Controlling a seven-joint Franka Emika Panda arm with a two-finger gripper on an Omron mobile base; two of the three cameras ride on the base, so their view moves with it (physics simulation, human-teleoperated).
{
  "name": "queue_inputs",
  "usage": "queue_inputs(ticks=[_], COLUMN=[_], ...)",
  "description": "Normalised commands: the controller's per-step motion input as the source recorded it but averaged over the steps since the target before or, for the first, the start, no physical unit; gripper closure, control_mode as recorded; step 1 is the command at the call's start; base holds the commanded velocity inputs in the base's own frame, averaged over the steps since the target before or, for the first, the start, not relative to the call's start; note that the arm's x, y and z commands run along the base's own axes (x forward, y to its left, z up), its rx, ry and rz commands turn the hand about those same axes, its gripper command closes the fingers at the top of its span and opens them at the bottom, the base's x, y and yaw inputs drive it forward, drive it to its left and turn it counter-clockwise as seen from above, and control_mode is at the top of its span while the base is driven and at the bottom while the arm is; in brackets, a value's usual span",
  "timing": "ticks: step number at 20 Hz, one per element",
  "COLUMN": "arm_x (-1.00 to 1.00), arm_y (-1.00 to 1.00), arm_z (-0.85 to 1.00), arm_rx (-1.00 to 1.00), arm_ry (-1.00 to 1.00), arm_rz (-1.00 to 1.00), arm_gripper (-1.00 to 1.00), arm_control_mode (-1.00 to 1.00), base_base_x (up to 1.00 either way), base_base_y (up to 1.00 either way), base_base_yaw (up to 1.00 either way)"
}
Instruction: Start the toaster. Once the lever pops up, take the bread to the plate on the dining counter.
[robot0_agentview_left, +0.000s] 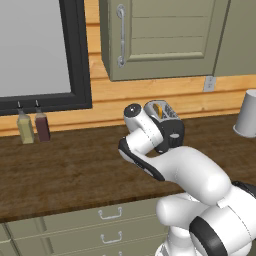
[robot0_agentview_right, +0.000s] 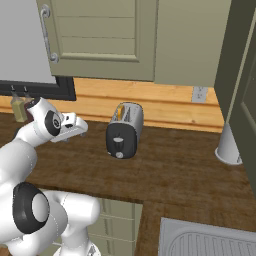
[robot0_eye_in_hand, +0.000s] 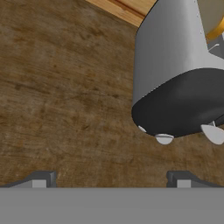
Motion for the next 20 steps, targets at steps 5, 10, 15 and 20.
queue_inputs(ticks=[5,10,15,20], arm_x=[0.0,0.0,0.0,0.0], arm_y=[0.0,0.0,0.0,0.0], arm_z=[0.0,0.0,0.0,0.0], arm_rx=[0.0,0.0,0.0,0.0], arm_ry=[0.0,0.0,0.0,0.0], arm_rz=[0.0,0.0,0.0,0.0], arm_gripper=[-1.0,-1.0,-1.0,-1.0], arm_control_mode=[-1.0,-1.0,-1.0,-1.0], base_base_x=[0.0,0.0,0.0,0.0], base_base_y=[0.0,0.0,0.0,0.0], base_base_yaw=[0.0,0.0,0.0,0.0])
